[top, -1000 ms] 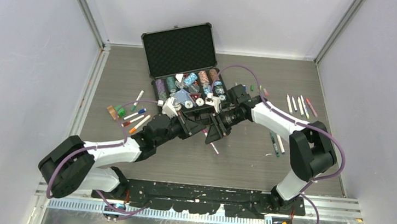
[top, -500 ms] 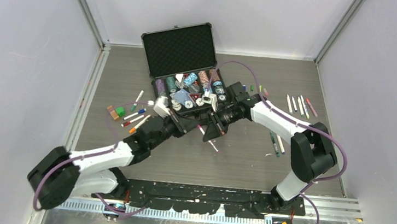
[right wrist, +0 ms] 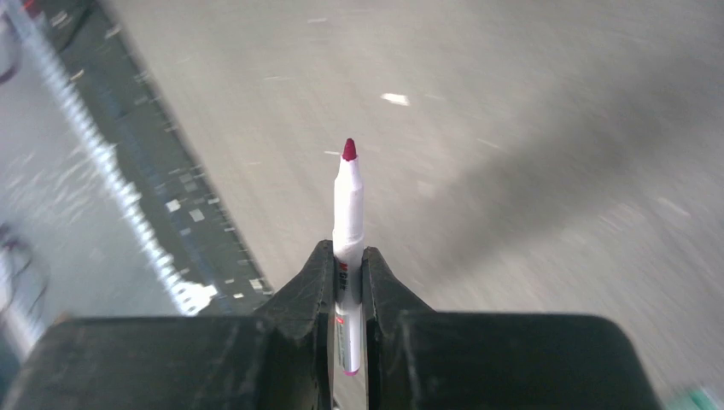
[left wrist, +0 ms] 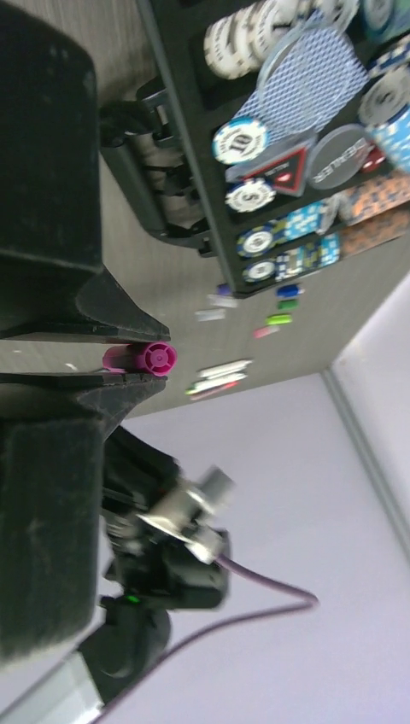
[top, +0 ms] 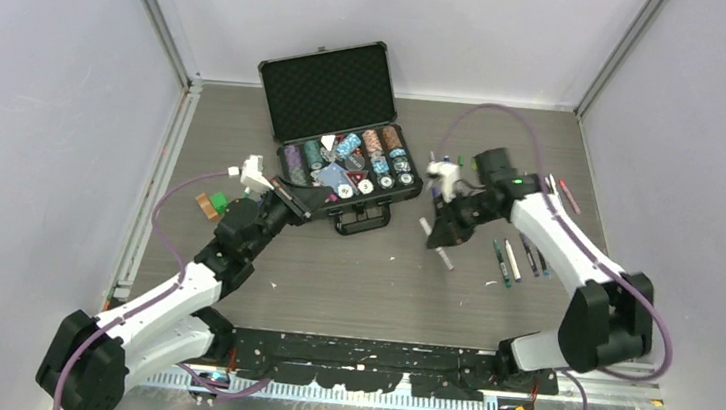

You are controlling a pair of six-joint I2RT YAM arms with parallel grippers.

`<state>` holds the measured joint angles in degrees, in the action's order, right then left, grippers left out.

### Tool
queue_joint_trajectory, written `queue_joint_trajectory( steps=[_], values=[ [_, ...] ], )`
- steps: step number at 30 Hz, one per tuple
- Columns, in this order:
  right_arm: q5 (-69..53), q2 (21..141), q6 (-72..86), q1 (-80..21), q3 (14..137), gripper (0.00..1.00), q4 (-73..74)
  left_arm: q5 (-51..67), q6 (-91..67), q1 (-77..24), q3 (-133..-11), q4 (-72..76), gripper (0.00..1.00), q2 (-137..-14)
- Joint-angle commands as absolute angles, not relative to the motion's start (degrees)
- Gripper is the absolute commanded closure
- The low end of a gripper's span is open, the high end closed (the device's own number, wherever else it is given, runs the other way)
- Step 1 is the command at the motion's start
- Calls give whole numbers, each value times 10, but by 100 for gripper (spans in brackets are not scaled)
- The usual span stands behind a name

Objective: Open the pen caps
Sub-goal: Open the pen cap from the pen, then place the pen at the center of the board.

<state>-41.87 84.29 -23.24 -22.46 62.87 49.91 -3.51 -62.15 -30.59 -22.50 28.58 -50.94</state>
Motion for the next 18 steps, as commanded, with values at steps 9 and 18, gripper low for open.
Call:
queue_joint_trajectory(
  steps=[9, 18],
  values=[
    [-192, 750, -268, 85, 599, 97, 499, 124, -550, -304, -207, 308, 100, -549],
    [-92, 846, -361, 215, 665, 94, 510, 180, -518, -303, -212, 330, 100, -605]
  ],
)
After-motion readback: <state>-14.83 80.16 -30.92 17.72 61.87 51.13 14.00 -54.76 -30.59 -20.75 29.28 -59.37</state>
